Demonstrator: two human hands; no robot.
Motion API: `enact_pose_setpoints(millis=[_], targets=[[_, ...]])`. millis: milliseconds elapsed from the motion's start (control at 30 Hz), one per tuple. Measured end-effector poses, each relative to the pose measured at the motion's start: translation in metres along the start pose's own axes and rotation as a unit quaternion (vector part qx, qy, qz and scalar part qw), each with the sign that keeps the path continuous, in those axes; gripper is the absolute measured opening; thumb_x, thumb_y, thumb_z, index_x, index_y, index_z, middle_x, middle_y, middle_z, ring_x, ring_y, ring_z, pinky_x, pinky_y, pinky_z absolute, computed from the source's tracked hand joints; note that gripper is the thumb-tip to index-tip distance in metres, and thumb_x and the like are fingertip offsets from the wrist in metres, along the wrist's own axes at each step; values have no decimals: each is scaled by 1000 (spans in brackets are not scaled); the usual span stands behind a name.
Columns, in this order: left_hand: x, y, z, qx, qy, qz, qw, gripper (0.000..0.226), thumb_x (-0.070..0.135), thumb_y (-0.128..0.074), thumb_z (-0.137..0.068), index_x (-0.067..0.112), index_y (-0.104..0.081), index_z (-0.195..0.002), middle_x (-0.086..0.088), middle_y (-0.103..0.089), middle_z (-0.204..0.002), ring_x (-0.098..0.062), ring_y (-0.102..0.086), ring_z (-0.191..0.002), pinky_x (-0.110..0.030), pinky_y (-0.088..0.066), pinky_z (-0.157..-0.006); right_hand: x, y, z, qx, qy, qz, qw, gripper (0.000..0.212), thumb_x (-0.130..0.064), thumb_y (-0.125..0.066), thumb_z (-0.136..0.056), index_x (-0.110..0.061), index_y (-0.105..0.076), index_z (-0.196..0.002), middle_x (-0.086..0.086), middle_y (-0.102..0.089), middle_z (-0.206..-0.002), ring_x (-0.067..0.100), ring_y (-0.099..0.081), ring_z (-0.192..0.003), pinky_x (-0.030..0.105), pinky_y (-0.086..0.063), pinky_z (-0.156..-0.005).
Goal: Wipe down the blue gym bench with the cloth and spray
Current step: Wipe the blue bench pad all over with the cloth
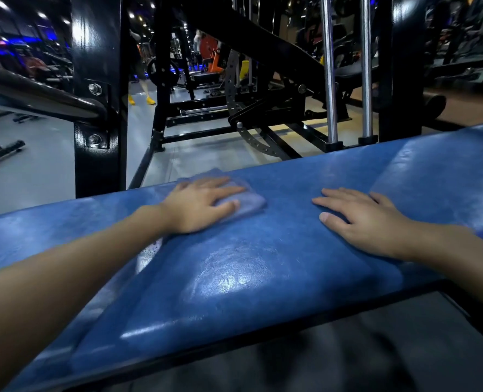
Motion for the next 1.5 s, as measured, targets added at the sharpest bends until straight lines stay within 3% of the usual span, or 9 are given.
enact_pose_setpoints(millis=[200,333,467,567,867,967,1100,1300,1500], targets=[[-32,-5,-12,-14,110,-12,994,55,68,-15,-93,55,-24,-146,12,-25,-160,-24,-22,-147,-61,-15,-114,-3,-3,3,-4,-6,5,1000,63,-66,-20,-89,-45,-24,-148,-17,-14,-161,7,-5,-148,49,-3,-118],[41,1,25,-11,-1,-47,999,73,73,1,-79,56,-14,-148,14,-16,-163,-21,-17,-149,-54,-16,-115,-4,-3,2,-4,-7,5,1000,65,-67,-19,-87,-45,-23,-148,-18,-13,-161,7,-5,-147,49,-4,-118],[120,0,76,0,-157,-40,987,65,72,-4,-85,59,-7,-148,16,-6,-165,-20,-6,-151,-53,-9,-118,-5,-1,2,-12,-18,9,1000,59,-64,-26,-92,-45,-25,-148,-16,-15,-161,8,-7,-148,49,-5,-118],[116,3,80,-2,-178,-16,984,63,72,-10,-87,57,-14,-148,17,-8,-164,-16,-6,-151,-51,-9,-119,-13,6,0,8,-18,17,1000,55,-59,-31,-94,-42,-32,-147,-13,-20,-160,11,-9,-148,52,-6,-118],[-57,0,-9,4,92,9,996,67,76,-10,-84,56,-25,-146,12,-28,-159,-21,-26,-146,-61,-19,-113,-44,-9,6,-24,16,14,1000,58,-61,-20,-94,-44,-20,-149,-16,-8,-162,6,1,-148,50,2,-119],[-60,-5,-12,-10,128,-14,992,58,69,-13,-91,54,-24,-145,11,-30,-157,-23,-26,-145,-64,-17,-111,-46,-8,5,-28,14,20,999,58,-61,-19,-94,-44,-19,-150,-16,-8,-162,7,1,-148,51,1,-118],[-5,-2,18,-24,65,-23,997,68,72,-5,-85,53,-17,-149,11,-18,-163,-23,-17,-149,-59,-13,-115,-47,-9,5,-28,13,24,999,58,-60,-19,-94,-44,-19,-150,-15,-8,-162,8,0,-148,51,1,-118],[109,1,98,3,-162,-39,986,65,70,-9,-87,55,-9,-150,13,-7,-165,-22,-7,-152,-54,-7,-118,-44,-8,3,-34,12,24,999,58,-61,-21,-93,-45,-20,-149,-16,-10,-161,8,-2,-148,51,-2,-118],[65,3,72,1,-127,-18,992,64,73,-10,-87,56,-16,-148,16,-11,-164,-14,-9,-151,-49,-8,-120,-64,-3,0,-15,21,10,1000,55,-57,-25,-96,-42,-26,-149,-13,-15,-161,10,-6,-148,51,-2,-118]])
Point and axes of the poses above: each hand's wrist, its own z-axis away from the middle knuckle, its own y-axis out of the back of the hand, x = y × z, the point moved 8 cm from there along -z, towards the middle knuckle
